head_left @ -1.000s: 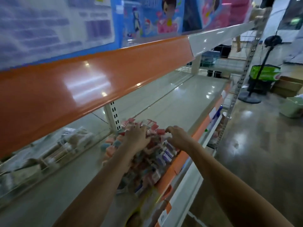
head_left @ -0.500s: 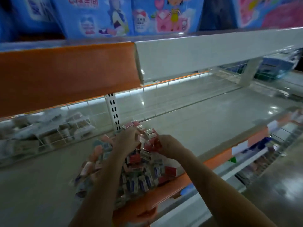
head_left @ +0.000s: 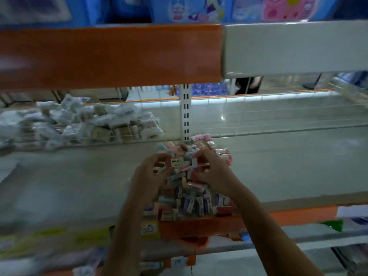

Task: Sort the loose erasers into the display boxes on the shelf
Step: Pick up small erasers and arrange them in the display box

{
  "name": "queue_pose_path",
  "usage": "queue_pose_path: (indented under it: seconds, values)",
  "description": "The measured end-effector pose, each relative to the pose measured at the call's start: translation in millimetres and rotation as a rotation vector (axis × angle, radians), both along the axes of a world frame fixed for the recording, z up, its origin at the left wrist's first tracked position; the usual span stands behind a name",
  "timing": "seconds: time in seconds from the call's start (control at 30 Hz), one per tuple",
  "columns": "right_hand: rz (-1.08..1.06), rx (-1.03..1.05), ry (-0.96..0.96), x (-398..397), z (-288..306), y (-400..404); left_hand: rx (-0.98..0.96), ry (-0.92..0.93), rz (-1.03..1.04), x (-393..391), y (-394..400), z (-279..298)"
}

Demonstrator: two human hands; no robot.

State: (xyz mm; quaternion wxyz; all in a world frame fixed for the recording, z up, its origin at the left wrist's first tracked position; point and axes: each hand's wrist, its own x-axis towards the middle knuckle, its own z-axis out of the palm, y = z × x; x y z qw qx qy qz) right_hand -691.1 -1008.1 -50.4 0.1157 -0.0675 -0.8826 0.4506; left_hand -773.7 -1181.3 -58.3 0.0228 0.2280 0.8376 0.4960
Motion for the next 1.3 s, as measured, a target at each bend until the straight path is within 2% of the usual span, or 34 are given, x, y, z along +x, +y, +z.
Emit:
queue_pose_path:
  seconds: [0.23,0.43,0.57,0.73,0.87,1.0,1.3]
  values:
    - [0.192,-0.392,-0.004,-28,-1,-73,0.219,-0.165,0.064,7,-100,-2]
    - [0.315,-0.456,-0.008,-44,0,-170,0.463,-0.349,0.14,22,-197,-1]
    - [0.392,-0.498,-0.022,-53,-8,-243,0.567,-0.366,0.273,30,-268,-2]
    - [0.468,-0.518,-0.037,-64,-12,-329,0.605,-0.366,0.522,39,-347,-5]
    - [0.541,-0.507,-0.037,-78,-9,-395,0.62,-0.328,0.583,53,-405,-4]
    - [0.598,-0.515,-0.052,-95,-3,-457,0.661,-0.364,0.649,52,-452,-3]
    - [0.656,-0.517,-0.03,-179,10,-560,0.417,-0.229,0.758,-15,-553,-6]
